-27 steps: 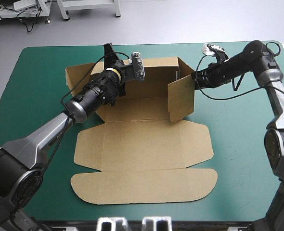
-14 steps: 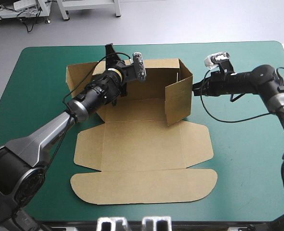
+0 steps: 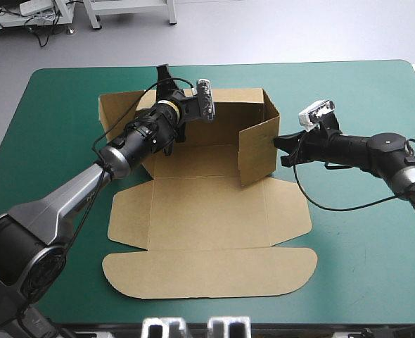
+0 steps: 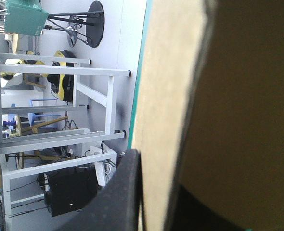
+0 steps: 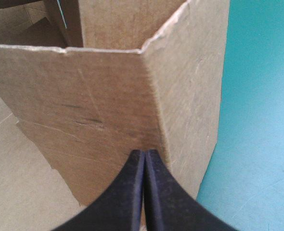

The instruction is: Fold the box

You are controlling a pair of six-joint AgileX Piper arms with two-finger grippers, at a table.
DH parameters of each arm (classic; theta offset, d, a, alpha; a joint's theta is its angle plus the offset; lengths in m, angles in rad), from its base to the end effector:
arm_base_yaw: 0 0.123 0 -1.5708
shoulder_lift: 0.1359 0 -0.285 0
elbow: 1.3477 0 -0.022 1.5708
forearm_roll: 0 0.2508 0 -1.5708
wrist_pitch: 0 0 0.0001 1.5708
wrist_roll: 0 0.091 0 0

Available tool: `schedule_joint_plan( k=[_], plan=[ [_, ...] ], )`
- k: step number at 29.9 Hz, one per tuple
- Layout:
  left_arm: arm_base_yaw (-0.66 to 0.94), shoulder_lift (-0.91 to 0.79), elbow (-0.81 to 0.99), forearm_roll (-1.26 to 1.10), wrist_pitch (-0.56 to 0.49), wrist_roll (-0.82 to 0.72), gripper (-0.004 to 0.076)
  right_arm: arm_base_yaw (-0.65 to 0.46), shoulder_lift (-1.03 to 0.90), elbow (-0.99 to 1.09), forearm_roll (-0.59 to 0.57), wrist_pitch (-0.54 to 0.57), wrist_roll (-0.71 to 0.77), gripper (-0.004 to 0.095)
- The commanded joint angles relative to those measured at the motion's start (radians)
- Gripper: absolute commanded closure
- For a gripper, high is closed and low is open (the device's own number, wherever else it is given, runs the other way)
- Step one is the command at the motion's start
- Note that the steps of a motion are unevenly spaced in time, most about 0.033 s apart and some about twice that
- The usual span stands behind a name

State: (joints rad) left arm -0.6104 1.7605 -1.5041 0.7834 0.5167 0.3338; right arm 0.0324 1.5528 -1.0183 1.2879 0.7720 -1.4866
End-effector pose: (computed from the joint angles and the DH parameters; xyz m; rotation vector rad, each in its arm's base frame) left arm 0.3580 -0.2116 0.3277 1.4316 1.6037 0.6348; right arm 0.3181 0.0714 0.2732 -0.7194 2.0279 0.6774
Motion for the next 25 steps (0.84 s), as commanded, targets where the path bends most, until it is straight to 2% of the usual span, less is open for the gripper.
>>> schedule_joint_plan(
  k=[1,6,8,14,19,25],
  plan=[
    [-0.018,-0.032,-0.006,-0.035,0.041,-0.008,0.0734,0.003,-0.042,-0.03,0.005,0.033,-0.026,0.0783],
    [-0.018,-0.022,-0.006,-0.04,0.068,-0.024,0.0733,0.003,-0.042,-0.056,-0.026,0.104,-0.021,0.0398],
    [-0.018,-0.013,-0.006,-0.04,0.084,-0.04,0.0734,0.003,-0.042,-0.06,-0.026,0.111,-0.021,0.0326],
    [-0.047,0.018,-0.01,-0.038,0.079,-0.086,0.0733,0.029,-0.04,-0.062,-0.022,0.097,-0.033,0.0319],
    [-0.08,0.047,-0.043,-0.04,0.075,-0.126,0.0733,0.104,-0.04,-0.078,-0.02,-0.024,-0.047,0.0319],
    [-0.082,0.055,-0.138,-0.086,0.103,-0.168,0.0733,0.122,-0.04,-0.119,-0.026,-0.052,0.007,0.0319]
  ],
)
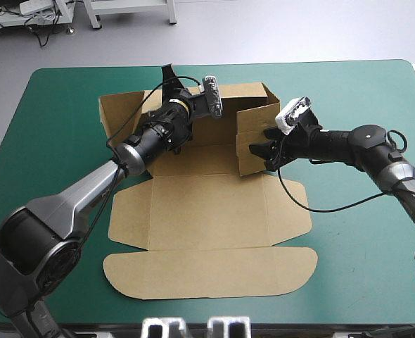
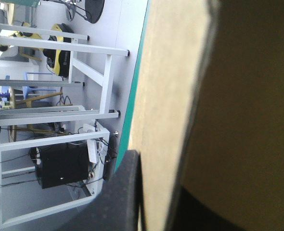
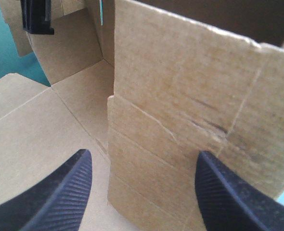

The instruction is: Fold the box

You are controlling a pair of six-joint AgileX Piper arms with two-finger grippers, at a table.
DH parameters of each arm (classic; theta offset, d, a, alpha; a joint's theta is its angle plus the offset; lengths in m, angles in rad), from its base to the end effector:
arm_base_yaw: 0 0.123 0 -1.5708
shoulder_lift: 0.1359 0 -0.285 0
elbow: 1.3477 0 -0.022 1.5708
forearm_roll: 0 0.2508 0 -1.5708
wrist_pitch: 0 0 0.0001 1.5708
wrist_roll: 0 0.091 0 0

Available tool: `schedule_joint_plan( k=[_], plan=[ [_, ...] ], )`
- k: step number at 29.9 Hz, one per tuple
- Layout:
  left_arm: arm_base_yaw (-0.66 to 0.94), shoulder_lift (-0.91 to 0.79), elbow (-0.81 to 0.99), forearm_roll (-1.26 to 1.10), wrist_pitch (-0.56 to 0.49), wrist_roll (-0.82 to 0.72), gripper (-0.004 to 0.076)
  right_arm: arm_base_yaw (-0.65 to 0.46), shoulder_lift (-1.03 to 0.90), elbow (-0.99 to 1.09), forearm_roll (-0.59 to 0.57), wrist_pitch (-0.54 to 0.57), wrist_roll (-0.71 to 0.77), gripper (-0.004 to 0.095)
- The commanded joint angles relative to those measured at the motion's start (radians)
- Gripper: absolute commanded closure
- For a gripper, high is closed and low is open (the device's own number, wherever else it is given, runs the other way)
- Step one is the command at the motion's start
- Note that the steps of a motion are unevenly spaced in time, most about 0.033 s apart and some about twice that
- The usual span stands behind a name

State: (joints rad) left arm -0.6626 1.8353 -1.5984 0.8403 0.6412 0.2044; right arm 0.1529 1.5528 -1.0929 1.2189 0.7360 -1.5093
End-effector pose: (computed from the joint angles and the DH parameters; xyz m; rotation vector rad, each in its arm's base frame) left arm 0.3632 -0.2319 0.3230 1.3674 1.7022 0.6574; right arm 0.3176 0.1070 0.2910 -0.9195 1.9309 0.6183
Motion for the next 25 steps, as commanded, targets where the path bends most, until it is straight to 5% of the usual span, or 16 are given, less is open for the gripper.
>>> schedule_joint_plan(
  k=[1,8,16,25],
  plan=[
    [-0.03,-0.02,-0.05,-0.151,-0.016,-0.039,0.0733,0.001,-0.04,-0.045,0.041,-0.016,0.041,0.0319],
    [-0.036,-0.02,-0.052,-0.274,-0.027,0.029,0.0733,0.024,0.001,-0.045,-0.015,-0.014,0.094,0.032],
    [-0.059,-0.02,-0.052,-0.336,0.037,0.1,0.0733,0.061,0.023,-0.047,-0.001,-0.162,0.128,0.0403],
    [-0.063,-0.021,-0.054,-0.411,-0.005,0.143,0.0732,0.061,0.021,-0.047,-0.016,-0.148,0.163,0.0758]
  ],
)
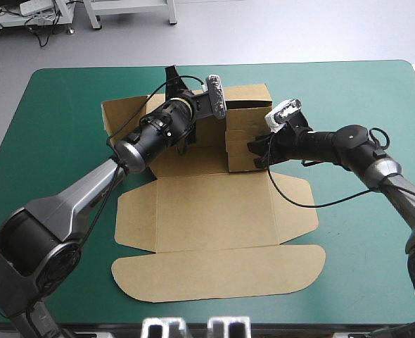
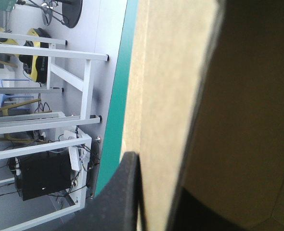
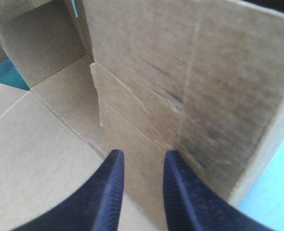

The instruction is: Fold the box

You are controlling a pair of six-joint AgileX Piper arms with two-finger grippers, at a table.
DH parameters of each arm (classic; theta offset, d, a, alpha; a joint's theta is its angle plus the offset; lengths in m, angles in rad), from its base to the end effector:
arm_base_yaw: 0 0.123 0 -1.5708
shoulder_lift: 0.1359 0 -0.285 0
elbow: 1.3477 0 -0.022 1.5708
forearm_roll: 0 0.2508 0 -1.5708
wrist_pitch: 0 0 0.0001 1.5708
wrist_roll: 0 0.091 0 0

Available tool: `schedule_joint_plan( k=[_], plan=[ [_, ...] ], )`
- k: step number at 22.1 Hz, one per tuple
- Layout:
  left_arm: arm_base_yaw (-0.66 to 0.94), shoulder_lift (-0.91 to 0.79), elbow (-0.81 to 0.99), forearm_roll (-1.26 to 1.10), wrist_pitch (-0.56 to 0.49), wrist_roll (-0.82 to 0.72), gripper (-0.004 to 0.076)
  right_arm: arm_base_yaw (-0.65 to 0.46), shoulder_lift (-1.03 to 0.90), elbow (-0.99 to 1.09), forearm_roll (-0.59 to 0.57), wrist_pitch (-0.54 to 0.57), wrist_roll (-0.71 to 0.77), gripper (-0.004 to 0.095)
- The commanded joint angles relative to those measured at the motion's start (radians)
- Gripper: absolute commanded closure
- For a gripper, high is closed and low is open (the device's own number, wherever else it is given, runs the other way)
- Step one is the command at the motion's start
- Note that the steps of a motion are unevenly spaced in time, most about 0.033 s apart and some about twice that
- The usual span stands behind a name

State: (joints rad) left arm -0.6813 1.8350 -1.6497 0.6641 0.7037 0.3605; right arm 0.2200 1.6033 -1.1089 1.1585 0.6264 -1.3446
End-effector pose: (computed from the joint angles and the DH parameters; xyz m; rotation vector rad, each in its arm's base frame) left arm 0.3547 -0.2408 0.3298 1.4378 1.7356 0.5788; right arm 0.3269 0.1233 0.2760 -0.8185 2.0436 0.6101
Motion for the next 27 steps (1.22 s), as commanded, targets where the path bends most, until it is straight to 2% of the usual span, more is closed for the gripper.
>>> schedule_joint_plan(
  k=[1,2,4,6,8,10,12,17,18,20,23,25,27],
  plan=[
    [-0.046,-0.021,-0.002,-0.239,-0.063,-0.011,0.0731,-0.006,-0.03,-0.031,0.045,-0.028,-0.001,0.0798],
    [-0.049,-0.021,-0.002,-0.242,-0.055,-0.007,0.0723,-0.006,-0.03,-0.031,0.045,-0.022,-0.001,0.0833],
    [-0.062,-0.033,-0.003,-0.28,-0.027,0.046,0.0651,-0.006,-0.03,-0.033,0.045,-0.022,0.002,0.0916],
    [-0.08,-0.074,-0.003,-0.284,-0.031,0.045,0.0556,-0.006,-0.03,-0.063,0.033,-0.036,0.039,0.0928],
    [-0.084,-0.101,-0.003,-0.274,-0.029,0.045,0.0537,-0.008,-0.032,-0.1,-0.046,-0.057,0.109,0.0928],
    [-0.084,-0.108,-0.003,-0.248,-0.014,0.045,0.0537,-0.01,-0.032,-0.131,-0.163,-0.059,0.201,0.0928],
    [-0.084,-0.108,-0.003,-0.245,-0.005,0.044,0.0538,-0.01,-0.032,-0.143,-0.233,-0.033,0.258,0.0928],
    [-0.084,-0.108,-0.003,-0.236,0.003,0.035,0.0538,-0.01,-0.04,-0.143,-0.255,0.113,0.265,0.0928],
    [-0.084,-0.108,-0.003,-0.236,0.01,0.035,0.055,-0.01,-0.053,-0.143,-0.257,0.152,0.265,0.0928],
    [-0.084,-0.108,-0.003,-0.234,0.032,0.035,0.0624,-0.01,-0.086,-0.147,-0.268,0.23,0.266,0.0913],
    [-0.084,-0.106,-0.003,-0.216,0.062,0.038,0.0733,-0.01,-0.141,-0.176,-0.319,0.348,0.296,0.0789],
    [-0.084,-0.105,-0.003,-0.198,0.078,0.037,0.0731,-0.01,-0.187,-0.21,-0.351,0.422,0.315,0.0699],
    [-0.084,-0.1,-0.003,-0.179,0.095,0.049,0.0731,-0.01,-0.242,-0.263,-0.367,0.47,0.318,0.0677]
  ],
)
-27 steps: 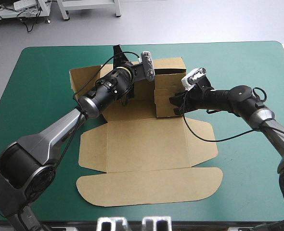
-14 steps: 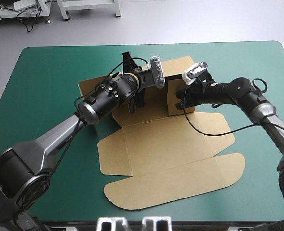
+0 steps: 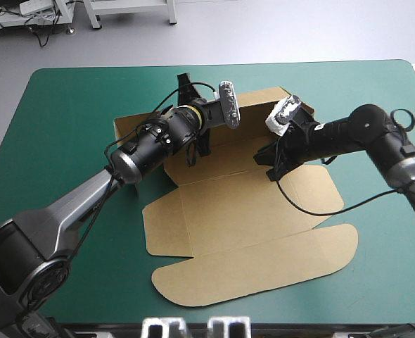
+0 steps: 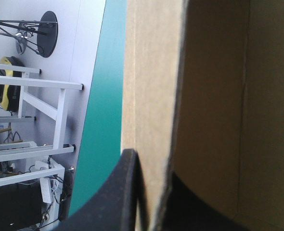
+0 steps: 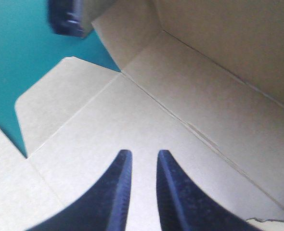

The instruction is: Fold the box

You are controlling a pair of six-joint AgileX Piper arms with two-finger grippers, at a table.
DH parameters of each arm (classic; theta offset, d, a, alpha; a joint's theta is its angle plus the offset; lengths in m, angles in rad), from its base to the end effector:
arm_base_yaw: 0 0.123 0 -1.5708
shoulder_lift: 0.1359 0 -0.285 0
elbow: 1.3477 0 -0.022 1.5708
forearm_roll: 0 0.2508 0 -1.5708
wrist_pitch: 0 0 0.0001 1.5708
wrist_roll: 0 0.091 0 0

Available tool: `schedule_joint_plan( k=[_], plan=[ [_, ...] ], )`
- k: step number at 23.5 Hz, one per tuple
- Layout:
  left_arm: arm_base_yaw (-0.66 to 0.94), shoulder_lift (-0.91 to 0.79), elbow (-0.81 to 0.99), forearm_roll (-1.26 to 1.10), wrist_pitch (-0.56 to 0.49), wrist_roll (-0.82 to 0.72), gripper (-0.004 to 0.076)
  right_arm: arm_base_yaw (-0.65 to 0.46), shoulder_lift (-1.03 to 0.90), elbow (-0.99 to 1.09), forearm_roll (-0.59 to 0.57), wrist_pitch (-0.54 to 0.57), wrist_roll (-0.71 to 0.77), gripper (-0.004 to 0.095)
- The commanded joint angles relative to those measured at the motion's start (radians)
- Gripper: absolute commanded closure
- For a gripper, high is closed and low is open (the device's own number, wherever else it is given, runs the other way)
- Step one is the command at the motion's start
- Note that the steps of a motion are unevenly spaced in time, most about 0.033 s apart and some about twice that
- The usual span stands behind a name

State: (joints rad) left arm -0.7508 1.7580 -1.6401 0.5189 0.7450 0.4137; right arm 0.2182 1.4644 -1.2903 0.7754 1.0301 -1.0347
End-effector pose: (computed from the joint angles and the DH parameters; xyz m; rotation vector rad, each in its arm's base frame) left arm 0.3185 -0.2553 0.3519 1.4594 1.7283 0.4216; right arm 0.2829 0.1187 0.3484 -1.1338 2.0863 0.6457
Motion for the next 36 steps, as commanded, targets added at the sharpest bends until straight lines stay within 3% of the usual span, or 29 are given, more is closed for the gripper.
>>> schedule_joint_plan(
  k=[1,2,5,7,9,11,17,19,21,24,28,32,36],
  plan=[
    [-0.015,-0.017,-0.013,-0.034,0.06,0.016,0.0731,-0.008,-0.132,-0.102,0.016,0.061,0.016,0.0684],
    [-0.015,-0.015,-0.013,-0.034,0.064,0.046,0.0731,-0.008,-0.154,-0.129,0.012,0.038,0.026,0.0696],
    [-0.015,-0.013,-0.013,-0.034,0.069,0.123,0.0731,-0.008,-0.22,-0.199,-0.076,-0.165,0.177,0.0778],
    [-0.015,-0.013,-0.013,-0.012,0.046,0.123,0.0731,-0.008,-0.228,-0.273,-0.312,-0.327,0.46,0.0905],
    [-0.007,-0.013,-0.013,-0.007,0.018,0.139,0.0731,-0.008,-0.185,-0.335,-0.529,-0.343,0.693,0.0927],
    [0.002,-0.013,-0.013,-0.01,-0.019,0.161,0.0731,-0.008,-0.13,-0.358,-0.615,-0.341,0.809,0.0927],
    [0.08,-0.013,-0.013,-0.144,-0.075,0.332,0.0734,-0.02,0.039,-0.358,-0.723,-0.341,0.843,0.0928],
    [0.111,-0.013,-0.013,-0.18,-0.105,0.344,0.0734,-0.078,0.085,-0.358,-0.665,-0.374,0.843,0.0928],
    [0.111,-0.013,-0.013,-0.185,-0.117,0.345,0.0734,-0.159,0.13,-0.358,-0.533,-0.389,0.822,0.0928],
    [0.111,-0.013,-0.013,-0.237,-0.147,0.354,0.0734,-0.26,0.219,-0.358,-0.214,-0.256,0.632,0.0928],
    [0.111,-0.013,-0.013,-0.235,-0.144,0.354,0.0734,-0.268,0.278,-0.358,-0.115,-0.162,0.531,0.0928],
    [0.111,-0.013,-0.013,-0.241,-0.138,0.352,0.0734,-0.265,0.32,-0.358,0.07,-0.035,0.399,0.0928],
    [0.111,-0.013,-0.013,-0.254,-0.126,0.354,0.0733,-0.265,0.319,-0.356,0.104,0.099,0.326,0.0928]
  ],
)
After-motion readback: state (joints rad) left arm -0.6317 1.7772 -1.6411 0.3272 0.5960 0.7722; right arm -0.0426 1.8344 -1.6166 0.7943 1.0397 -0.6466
